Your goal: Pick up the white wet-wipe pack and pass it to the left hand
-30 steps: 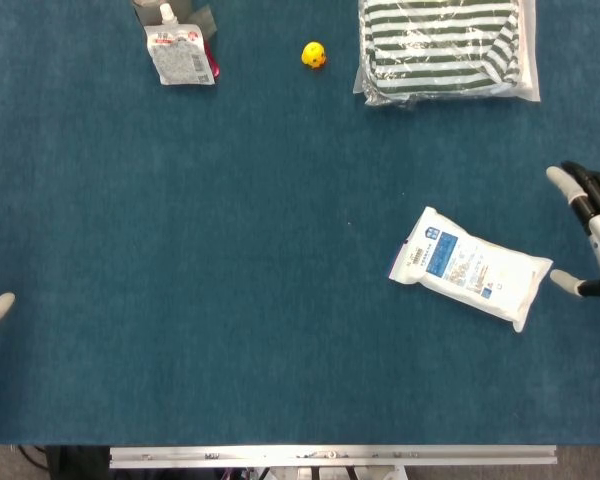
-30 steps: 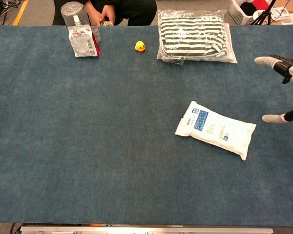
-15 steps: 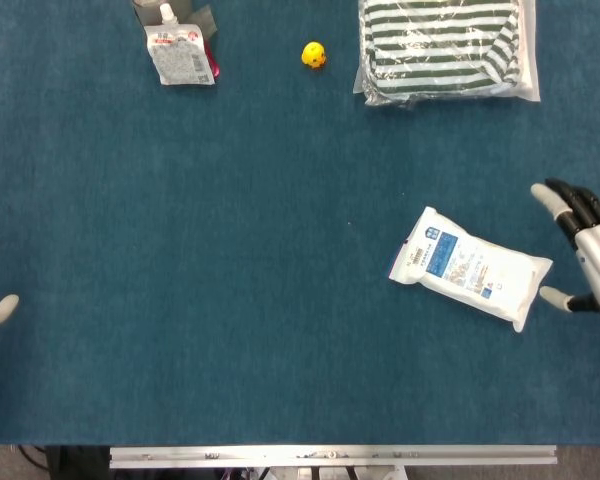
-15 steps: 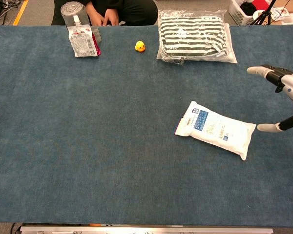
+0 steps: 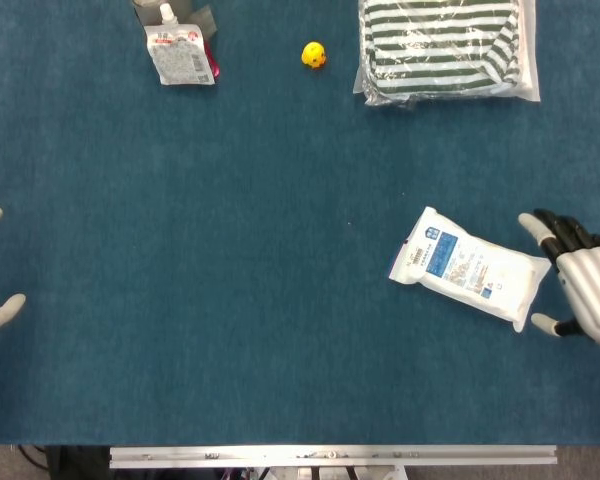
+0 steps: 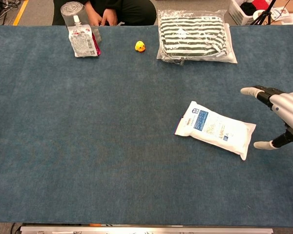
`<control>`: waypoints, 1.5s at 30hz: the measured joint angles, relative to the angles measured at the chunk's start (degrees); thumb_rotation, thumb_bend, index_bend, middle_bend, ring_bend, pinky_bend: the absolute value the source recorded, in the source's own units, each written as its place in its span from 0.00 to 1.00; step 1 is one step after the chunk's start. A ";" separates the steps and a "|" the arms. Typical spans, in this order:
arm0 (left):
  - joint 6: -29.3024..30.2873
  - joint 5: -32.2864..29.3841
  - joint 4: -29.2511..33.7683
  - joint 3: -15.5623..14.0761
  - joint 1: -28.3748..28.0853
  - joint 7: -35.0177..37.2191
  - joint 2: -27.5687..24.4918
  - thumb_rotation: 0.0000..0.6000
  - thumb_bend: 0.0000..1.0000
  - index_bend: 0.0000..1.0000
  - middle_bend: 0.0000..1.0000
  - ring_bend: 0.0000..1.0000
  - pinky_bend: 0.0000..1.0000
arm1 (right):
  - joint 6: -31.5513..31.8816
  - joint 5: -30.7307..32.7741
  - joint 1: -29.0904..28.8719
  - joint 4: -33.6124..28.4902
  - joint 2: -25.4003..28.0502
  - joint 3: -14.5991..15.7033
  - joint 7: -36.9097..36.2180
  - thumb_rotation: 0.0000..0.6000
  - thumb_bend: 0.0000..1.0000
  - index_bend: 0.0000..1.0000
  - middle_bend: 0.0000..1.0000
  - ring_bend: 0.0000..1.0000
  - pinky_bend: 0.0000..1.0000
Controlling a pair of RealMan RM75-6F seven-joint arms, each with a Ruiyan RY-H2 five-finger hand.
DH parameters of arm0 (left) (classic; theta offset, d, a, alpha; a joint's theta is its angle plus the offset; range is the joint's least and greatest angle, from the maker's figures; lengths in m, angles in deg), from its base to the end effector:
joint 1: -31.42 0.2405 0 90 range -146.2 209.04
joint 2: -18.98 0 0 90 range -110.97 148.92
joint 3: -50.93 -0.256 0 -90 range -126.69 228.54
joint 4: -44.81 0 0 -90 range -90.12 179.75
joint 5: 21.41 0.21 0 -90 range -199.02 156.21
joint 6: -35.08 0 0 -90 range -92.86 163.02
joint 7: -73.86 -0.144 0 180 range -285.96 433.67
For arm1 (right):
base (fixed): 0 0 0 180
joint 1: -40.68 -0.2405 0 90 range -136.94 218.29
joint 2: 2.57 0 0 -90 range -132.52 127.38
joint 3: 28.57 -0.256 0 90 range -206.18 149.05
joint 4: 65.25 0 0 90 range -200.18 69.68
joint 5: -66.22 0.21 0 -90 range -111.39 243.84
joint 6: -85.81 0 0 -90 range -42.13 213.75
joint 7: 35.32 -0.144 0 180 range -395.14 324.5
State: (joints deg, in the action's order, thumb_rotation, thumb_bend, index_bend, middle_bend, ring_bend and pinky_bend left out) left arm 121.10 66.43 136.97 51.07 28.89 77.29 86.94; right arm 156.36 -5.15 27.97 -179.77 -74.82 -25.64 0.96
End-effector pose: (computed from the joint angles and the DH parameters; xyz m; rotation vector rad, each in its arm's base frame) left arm -0.3104 0.1579 0.1318 -1.3639 -1.0343 -0.9653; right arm -0.2266 -0.1696 0.0513 1.7305 -1.0914 0.6117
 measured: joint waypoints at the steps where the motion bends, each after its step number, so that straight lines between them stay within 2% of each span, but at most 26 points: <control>1: 0.05 0.00 -0.12 -0.02 0.04 0.16 0.05 1.00 0.13 0.21 0.27 0.23 0.43 | 0.03 1.00 -0.06 -0.27 -0.41 -0.05 0.96 1.00 0.00 0.10 0.10 0.11 0.29; 6: 0.36 0.05 -0.44 -0.11 0.27 0.58 -0.01 1.00 0.13 0.21 0.27 0.23 0.43 | -0.08 5.06 -0.86 -1.10 -2.72 -0.20 4.86 1.00 0.00 0.10 0.10 0.11 0.29; 14: -0.10 0.30 -0.42 -0.26 0.01 0.57 -0.39 1.00 0.13 0.21 0.27 0.23 0.43 | 0.35 7.77 -1.51 -0.84 -5.15 0.15 7.26 1.00 0.00 0.10 0.10 0.11 0.29; 30: -0.44 0.72 -2.29 -0.64 -0.15 3.31 -0.55 1.00 0.13 0.21 0.27 0.23 0.43 | 7.83 12.40 -0.55 -0.50 -12.31 0.62 16.03 1.00 0.00 0.10 0.10 0.11 0.29; 45: -0.62 0.65 -3.00 -0.99 0.02 3.80 -0.14 1.00 0.13 0.21 0.27 0.23 0.43 | 9.66 18.34 -1.10 2.55 -17.40 -1.17 17.11 1.00 0.00 0.10 0.10 0.11 0.29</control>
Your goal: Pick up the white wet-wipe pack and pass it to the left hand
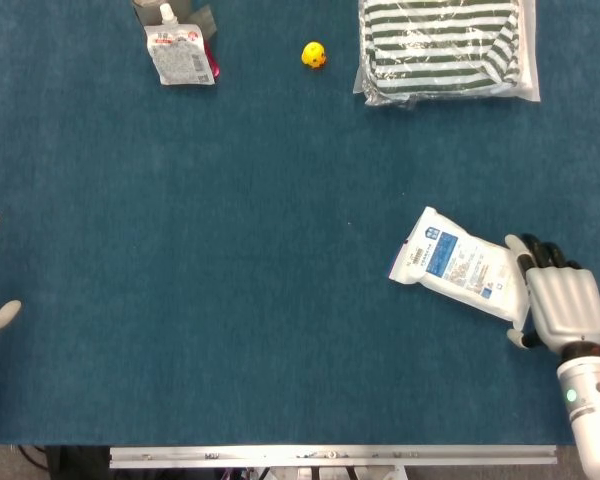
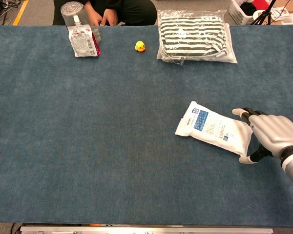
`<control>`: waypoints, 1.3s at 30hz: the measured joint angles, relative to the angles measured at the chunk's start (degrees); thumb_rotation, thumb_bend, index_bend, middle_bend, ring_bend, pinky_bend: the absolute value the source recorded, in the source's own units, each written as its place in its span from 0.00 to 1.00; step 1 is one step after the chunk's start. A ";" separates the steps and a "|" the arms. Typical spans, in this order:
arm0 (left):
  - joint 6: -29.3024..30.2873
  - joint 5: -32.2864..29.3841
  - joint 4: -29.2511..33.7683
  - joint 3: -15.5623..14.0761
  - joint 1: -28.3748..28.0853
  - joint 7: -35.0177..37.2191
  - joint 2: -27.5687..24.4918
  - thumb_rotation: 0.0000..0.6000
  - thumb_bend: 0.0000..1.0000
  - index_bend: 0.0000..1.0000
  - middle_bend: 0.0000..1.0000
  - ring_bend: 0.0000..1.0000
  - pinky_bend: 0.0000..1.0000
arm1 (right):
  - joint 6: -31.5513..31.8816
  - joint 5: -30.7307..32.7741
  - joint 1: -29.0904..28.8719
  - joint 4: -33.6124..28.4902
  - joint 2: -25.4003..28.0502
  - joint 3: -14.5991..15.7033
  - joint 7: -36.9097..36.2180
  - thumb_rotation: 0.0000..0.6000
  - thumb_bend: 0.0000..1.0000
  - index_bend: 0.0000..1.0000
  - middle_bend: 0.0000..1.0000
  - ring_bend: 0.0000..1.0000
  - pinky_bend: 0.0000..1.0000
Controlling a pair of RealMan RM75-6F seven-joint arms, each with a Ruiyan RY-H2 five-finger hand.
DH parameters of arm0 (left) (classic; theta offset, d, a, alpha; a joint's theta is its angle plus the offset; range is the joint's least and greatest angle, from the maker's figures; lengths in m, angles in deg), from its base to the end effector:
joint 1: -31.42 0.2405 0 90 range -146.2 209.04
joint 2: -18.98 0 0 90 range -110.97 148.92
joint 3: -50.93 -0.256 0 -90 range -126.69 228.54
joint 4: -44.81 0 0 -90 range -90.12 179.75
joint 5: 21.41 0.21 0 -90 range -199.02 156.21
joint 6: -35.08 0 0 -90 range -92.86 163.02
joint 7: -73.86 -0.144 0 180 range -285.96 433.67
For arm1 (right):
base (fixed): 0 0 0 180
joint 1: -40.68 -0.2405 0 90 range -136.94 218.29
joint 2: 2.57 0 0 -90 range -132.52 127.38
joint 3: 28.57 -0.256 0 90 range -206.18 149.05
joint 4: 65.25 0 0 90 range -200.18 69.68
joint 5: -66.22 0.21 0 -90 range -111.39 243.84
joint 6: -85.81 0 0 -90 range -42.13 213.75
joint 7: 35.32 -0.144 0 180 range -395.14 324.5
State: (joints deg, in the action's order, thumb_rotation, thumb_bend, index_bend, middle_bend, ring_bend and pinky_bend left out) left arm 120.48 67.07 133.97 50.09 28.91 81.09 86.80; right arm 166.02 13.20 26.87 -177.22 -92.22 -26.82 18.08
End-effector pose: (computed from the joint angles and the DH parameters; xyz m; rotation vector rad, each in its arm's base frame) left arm -0.3215 0.1545 0.1328 -1.3793 -1.0609 -0.9595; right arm -0.2165 -0.1621 -0.0107 1.6168 -1.1860 0.4023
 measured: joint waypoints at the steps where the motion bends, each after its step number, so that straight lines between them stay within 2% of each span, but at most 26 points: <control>1: 0.00 0.00 -0.05 0.01 0.00 0.04 0.03 1.00 0.13 0.21 0.27 0.23 0.43 | -0.02 0.19 -0.08 0.27 -0.33 -0.15 -0.14 1.00 0.00 0.10 0.10 0.11 0.29; 13: 0.05 -0.15 -0.27 -0.16 0.26 0.56 0.01 1.00 0.13 0.21 0.27 0.23 0.43 | -0.62 1.87 -0.99 3.70 -3.93 -1.42 -2.51 1.00 0.00 0.10 0.12 0.12 0.30; 23: 0.05 -0.18 -0.44 -0.22 0.36 0.63 0.15 1.00 0.13 0.21 0.27 0.23 0.43 | -0.69 1.44 -1.08 5.80 -5.07 -1.62 -5.16 1.00 0.00 0.11 0.24 0.31 0.42; 30: -0.16 -0.32 -0.50 -0.29 0.40 0.64 0.23 1.00 0.13 0.21 0.27 0.23 0.43 | -0.69 0.64 -0.93 6.81 -5.43 -1.75 -7.24 1.00 0.00 0.18 0.36 0.43 0.54; 39: -0.33 -0.48 -0.65 -0.30 0.42 0.70 0.35 1.00 0.13 0.21 0.27 0.23 0.44 | -0.15 -3.57 -0.48 8.51 -5.98 -1.24 -10.28 1.00 0.00 0.27 0.43 0.50 0.60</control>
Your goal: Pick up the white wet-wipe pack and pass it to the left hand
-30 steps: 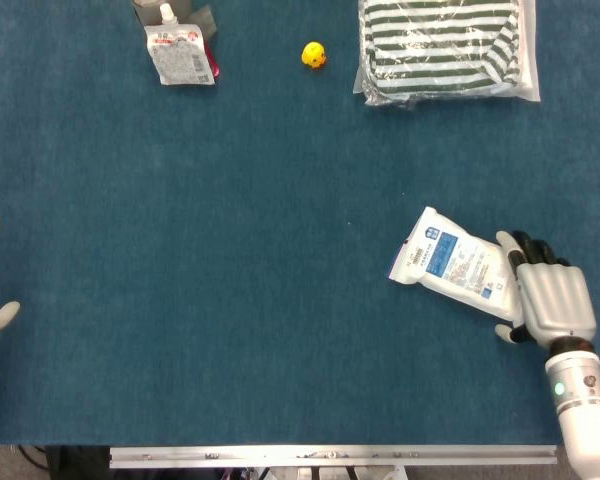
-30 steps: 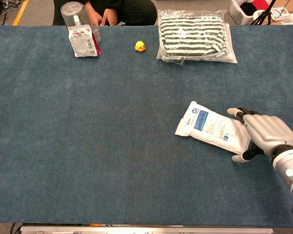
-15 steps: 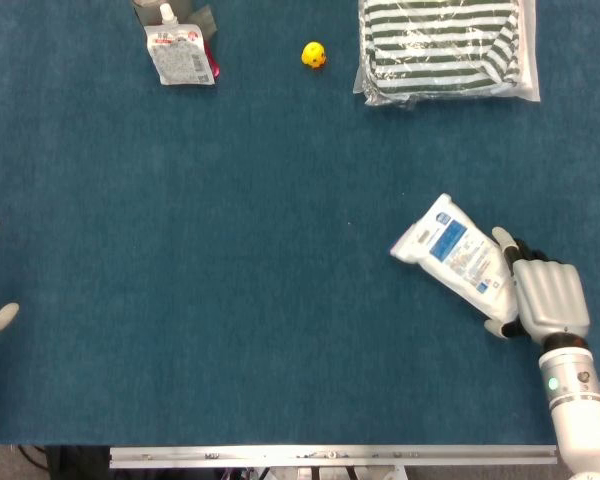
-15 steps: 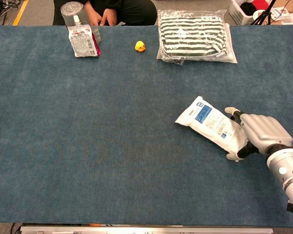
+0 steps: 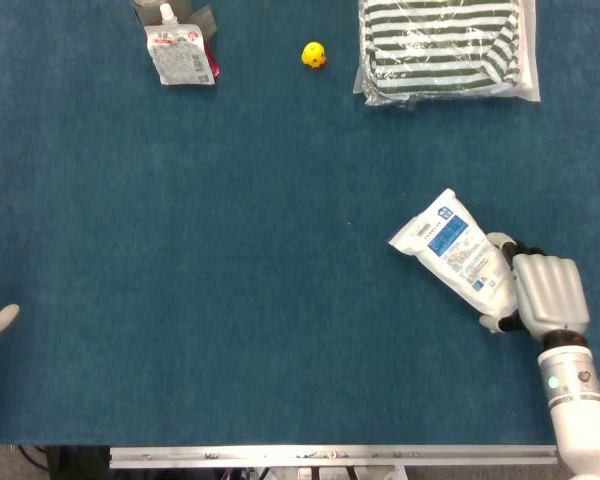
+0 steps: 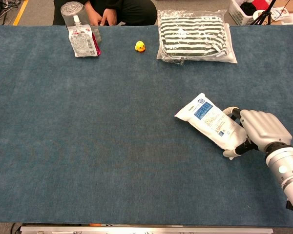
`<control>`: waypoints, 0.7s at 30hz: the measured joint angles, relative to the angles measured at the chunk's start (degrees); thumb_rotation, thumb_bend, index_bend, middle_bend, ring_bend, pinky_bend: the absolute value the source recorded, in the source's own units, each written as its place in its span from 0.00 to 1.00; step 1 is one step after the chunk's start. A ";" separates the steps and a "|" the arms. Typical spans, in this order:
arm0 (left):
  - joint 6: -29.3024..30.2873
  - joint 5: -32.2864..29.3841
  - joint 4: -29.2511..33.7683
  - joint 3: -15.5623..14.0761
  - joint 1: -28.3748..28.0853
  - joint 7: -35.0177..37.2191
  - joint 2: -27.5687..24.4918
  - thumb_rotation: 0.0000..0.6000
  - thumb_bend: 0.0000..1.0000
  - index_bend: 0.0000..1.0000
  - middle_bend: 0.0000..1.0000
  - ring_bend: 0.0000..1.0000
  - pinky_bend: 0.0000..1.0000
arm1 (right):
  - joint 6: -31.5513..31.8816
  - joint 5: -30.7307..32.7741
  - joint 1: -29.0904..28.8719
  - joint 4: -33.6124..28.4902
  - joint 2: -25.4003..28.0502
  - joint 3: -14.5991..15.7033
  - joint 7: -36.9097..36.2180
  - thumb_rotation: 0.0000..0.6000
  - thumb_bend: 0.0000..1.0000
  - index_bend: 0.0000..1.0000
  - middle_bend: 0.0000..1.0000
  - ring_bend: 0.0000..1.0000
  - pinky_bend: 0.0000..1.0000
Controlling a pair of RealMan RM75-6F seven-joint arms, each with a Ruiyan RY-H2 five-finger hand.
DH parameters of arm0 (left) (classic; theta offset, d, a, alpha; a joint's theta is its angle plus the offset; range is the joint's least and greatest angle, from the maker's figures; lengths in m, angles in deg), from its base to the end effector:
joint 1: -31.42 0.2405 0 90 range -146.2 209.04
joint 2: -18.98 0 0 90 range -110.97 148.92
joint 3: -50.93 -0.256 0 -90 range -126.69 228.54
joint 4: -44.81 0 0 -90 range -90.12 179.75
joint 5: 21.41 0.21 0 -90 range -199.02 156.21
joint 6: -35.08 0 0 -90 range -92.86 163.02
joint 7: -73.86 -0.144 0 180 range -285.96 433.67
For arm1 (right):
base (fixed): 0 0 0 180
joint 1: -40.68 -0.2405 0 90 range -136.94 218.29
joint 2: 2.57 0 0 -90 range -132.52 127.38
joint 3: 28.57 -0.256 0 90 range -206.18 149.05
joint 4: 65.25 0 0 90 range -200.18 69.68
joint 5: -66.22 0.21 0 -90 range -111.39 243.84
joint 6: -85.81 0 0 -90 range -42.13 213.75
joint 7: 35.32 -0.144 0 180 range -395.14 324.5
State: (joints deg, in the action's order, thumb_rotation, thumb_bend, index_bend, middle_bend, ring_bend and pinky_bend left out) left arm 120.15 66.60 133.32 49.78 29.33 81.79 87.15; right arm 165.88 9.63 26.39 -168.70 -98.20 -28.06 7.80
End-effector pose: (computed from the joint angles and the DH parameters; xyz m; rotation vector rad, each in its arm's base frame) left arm -0.3260 0.1509 0.1308 -1.3694 -1.0819 -0.9474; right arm -0.2152 -0.1747 -0.0331 1.5264 -1.2418 0.5647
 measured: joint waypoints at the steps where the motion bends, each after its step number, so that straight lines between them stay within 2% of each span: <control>1: 0.00 0.02 -0.02 -0.01 0.00 0.00 0.02 1.00 0.13 0.21 0.27 0.23 0.44 | 0.04 -0.51 0.03 0.06 0.00 0.07 -0.28 1.00 0.00 0.27 0.43 0.50 0.60; 12: -0.22 0.06 0.21 0.11 -0.21 -0.31 0.02 1.00 0.13 0.21 0.27 0.23 0.44 | 1.84 -10.70 0.20 -0.02 1.99 0.81 -3.36 1.00 0.00 0.30 0.44 0.52 0.60; 21: -0.80 0.40 0.86 0.46 -1.06 -0.84 -0.16 1.00 0.13 0.21 0.27 0.23 0.44 | 1.65 -17.15 -1.60 0.73 3.55 0.06 -1.25 1.00 0.00 0.30 0.44 0.52 0.60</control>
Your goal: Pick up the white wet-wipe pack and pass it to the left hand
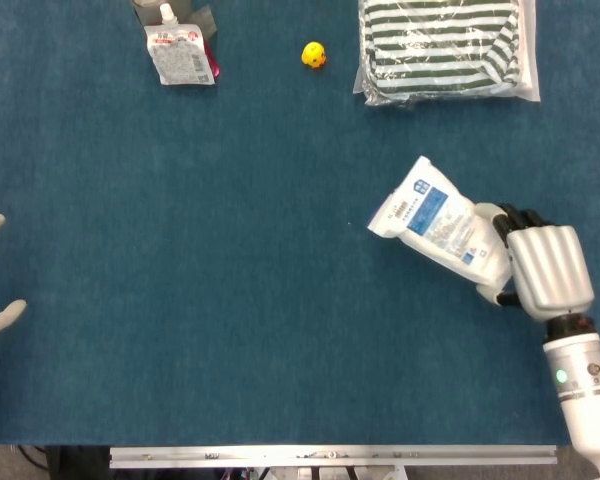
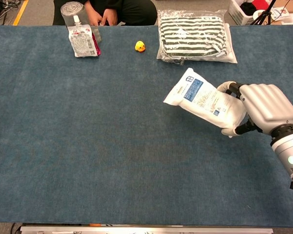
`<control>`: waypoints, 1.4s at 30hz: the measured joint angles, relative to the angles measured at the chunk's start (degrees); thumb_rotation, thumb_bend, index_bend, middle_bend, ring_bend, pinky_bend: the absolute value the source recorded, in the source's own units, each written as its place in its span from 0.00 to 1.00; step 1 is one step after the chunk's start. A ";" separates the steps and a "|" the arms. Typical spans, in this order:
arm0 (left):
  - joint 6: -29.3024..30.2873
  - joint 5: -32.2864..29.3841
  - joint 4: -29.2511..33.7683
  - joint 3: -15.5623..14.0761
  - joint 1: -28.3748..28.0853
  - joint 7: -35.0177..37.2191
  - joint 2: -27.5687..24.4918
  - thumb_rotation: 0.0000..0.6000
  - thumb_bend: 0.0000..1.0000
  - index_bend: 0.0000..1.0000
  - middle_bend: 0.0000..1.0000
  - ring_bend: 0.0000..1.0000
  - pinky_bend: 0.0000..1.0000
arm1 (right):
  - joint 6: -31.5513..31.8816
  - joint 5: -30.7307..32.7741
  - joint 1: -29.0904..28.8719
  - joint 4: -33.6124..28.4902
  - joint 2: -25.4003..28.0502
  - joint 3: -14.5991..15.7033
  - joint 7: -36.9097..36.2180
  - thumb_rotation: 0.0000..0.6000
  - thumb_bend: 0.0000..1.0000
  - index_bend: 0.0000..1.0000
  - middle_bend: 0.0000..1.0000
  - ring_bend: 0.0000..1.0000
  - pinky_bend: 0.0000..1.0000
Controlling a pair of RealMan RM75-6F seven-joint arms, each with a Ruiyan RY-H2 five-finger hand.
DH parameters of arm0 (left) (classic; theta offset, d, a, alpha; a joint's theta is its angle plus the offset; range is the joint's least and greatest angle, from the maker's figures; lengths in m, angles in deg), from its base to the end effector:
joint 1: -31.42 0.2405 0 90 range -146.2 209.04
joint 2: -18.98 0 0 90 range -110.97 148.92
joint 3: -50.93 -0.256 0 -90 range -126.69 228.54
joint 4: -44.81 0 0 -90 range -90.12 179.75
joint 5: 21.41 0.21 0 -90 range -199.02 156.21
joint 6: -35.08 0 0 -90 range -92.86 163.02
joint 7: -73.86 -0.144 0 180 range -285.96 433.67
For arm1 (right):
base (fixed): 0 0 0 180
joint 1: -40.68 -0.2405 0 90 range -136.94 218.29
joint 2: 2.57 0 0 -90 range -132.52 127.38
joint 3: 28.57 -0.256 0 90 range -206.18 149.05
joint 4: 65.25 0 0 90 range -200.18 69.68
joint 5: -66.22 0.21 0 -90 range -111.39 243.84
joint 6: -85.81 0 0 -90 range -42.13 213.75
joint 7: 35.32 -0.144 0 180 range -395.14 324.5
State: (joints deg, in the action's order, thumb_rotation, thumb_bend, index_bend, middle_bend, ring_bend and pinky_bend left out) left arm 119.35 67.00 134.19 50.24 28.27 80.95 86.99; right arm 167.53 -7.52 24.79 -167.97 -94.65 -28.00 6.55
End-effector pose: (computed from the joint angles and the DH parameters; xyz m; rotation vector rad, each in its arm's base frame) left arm -0.3197 0.1583 0.1292 -1.3928 -1.0717 -0.9591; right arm -0.1896 -0.1938 -0.0034 1.6134 -0.9373 0.7991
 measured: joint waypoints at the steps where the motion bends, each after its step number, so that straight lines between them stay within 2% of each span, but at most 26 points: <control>1: -0.13 0.08 0.11 0.08 -0.20 -0.04 -0.09 1.00 0.13 0.21 0.27 0.23 0.44 | -0.14 -0.66 -0.31 0.08 0.11 -0.16 0.32 1.00 0.00 0.30 0.45 0.52 0.60; 17: -6.60 0.48 8.43 2.51 -6.42 5.66 -3.46 1.00 0.13 0.23 0.29 0.24 0.44 | -3.67 -9.53 -6.05 -0.26 1.51 -4.11 4.44 1.00 0.00 0.30 0.46 0.53 0.60; 29: -19.76 -2.39 16.55 5.26 -15.37 21.64 -7.68 0.99 0.13 0.22 0.29 0.24 0.44 | -6.19 -12.60 -9.96 -1.55 1.56 -7.61 6.16 1.00 0.00 0.30 0.46 0.54 0.60; 35: -26.38 -5.64 19.65 6.95 -19.47 30.64 -9.51 0.84 0.13 0.21 0.28 0.24 0.44 | -6.94 -13.03 -11.06 -1.82 1.27 -8.45 6.36 1.00 0.00 0.31 0.46 0.54 0.60; 39: -31.82 -8.30 20.86 8.02 -22.29 36.27 -10.40 0.65 0.11 0.19 0.25 0.22 0.41 | -6.96 -13.44 -11.49 -1.81 0.77 -8.81 5.93 1.00 0.00 0.32 0.46 0.54 0.60; 42: -35.64 -9.75 20.88 8.77 -24.49 39.64 -10.52 0.61 0.10 0.18 0.23 0.21 0.39 | -7.01 -13.61 -11.81 -1.72 0.46 -9.05 5.60 1.00 0.00 0.32 0.46 0.54 0.60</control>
State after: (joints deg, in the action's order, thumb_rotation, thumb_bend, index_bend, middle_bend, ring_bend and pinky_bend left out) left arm 83.72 57.24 155.06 59.01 3.78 120.59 76.47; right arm 160.52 -21.13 12.97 -169.69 -94.19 -37.05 12.15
